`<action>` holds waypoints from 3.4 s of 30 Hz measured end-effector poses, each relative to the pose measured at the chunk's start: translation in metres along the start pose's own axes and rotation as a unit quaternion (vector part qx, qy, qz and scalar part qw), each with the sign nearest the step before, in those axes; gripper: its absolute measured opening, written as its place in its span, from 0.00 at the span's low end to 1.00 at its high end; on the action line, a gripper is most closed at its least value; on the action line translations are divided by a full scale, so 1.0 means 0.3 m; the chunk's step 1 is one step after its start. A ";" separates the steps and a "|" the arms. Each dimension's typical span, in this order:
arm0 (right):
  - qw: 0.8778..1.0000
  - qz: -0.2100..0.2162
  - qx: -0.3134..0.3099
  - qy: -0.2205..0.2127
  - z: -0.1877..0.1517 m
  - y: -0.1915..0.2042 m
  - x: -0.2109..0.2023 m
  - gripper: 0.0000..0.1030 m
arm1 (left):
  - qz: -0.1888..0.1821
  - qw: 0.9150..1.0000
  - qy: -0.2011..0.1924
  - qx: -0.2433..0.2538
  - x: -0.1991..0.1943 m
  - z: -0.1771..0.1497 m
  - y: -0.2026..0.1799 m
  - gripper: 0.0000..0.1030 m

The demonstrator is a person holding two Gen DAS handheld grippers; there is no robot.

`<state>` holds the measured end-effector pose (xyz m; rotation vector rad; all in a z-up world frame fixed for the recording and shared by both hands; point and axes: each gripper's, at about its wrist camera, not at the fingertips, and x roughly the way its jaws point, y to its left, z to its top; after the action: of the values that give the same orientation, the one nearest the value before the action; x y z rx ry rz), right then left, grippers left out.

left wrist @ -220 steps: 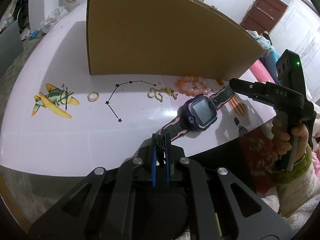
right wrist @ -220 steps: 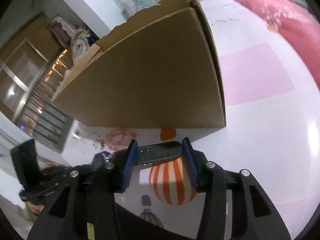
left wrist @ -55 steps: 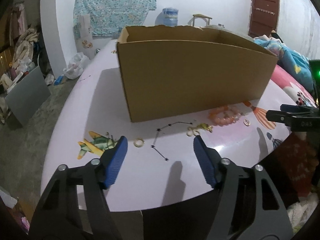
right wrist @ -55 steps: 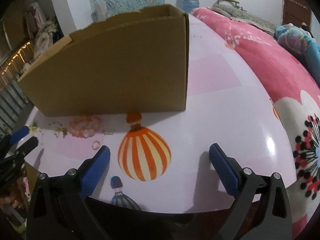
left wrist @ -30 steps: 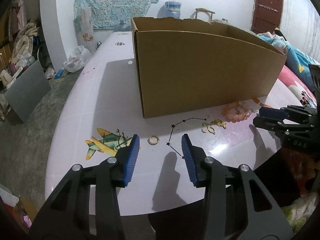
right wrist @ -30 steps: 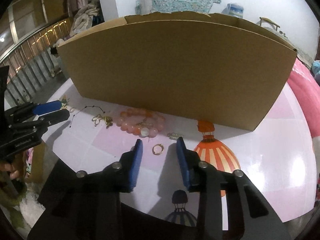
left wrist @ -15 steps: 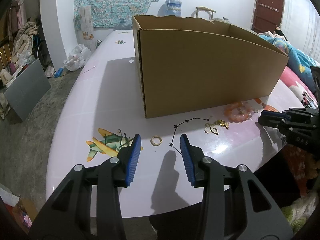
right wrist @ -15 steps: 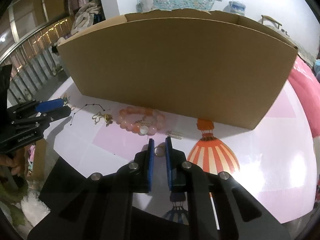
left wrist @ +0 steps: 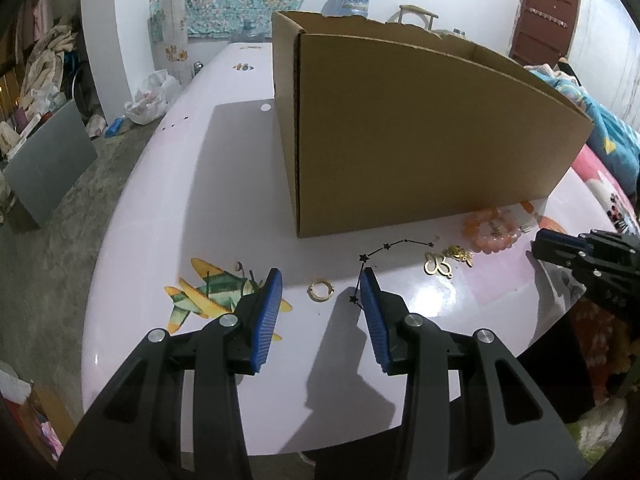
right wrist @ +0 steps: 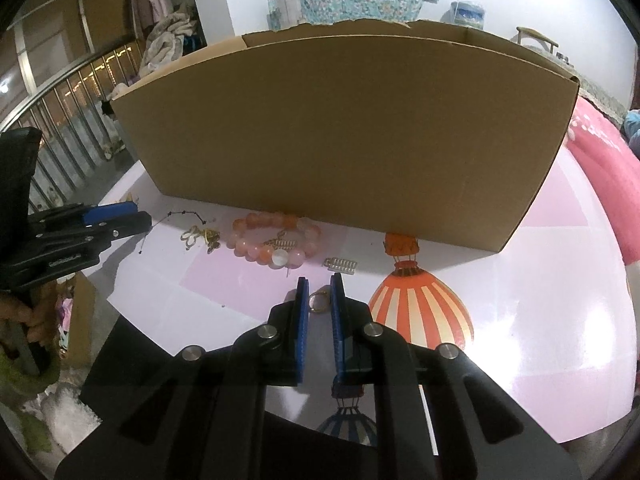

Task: Organize jewelry
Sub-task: 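Reach the left gripper to the small gold ring and grasp it, then carry the gold ring with the left gripper into the box and release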

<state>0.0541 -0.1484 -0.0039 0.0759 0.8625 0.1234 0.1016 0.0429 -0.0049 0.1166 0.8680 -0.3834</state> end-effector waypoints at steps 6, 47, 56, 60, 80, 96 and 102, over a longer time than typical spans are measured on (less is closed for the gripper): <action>1.000 0.003 0.003 -0.003 -0.006 -0.010 -0.007 0.11 | 0.018 0.999 0.007 0.029 0.009 0.003 -0.028 0.19; 0.999 0.006 -0.039 0.002 -0.013 -0.024 -0.052 0.24 | 0.013 0.999 -0.015 0.028 -0.046 0.013 -0.026 0.11; 0.998 0.007 -0.065 0.014 -0.004 -0.009 -0.020 0.23 | 0.011 1.000 -0.012 0.025 -0.033 0.012 -0.022 0.11; 0.997 0.013 -0.067 0.018 0.003 -0.009 -0.020 0.11 | 0.011 1.000 -0.012 0.026 -0.032 0.010 -0.022 0.11; 0.997 0.008 -0.059 -0.041 0.000 -0.016 -0.157 0.09 | 0.016 0.998 -0.058 0.033 -0.168 0.029 -0.030 0.11; 0.982 0.044 -0.089 -0.158 0.387 -0.002 -0.330 0.09 | -0.065 0.983 -0.156 0.075 -0.353 0.378 -0.130 0.11; 0.996 0.069 -0.031 -0.056 0.546 -0.064 -0.068 0.10 | -0.079 0.995 -0.052 0.029 -0.066 0.521 -0.118 0.11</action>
<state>0.1670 -0.1729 0.1155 0.0829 0.7414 0.2739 0.1895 -0.0242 0.1128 0.0802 0.7658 -0.5586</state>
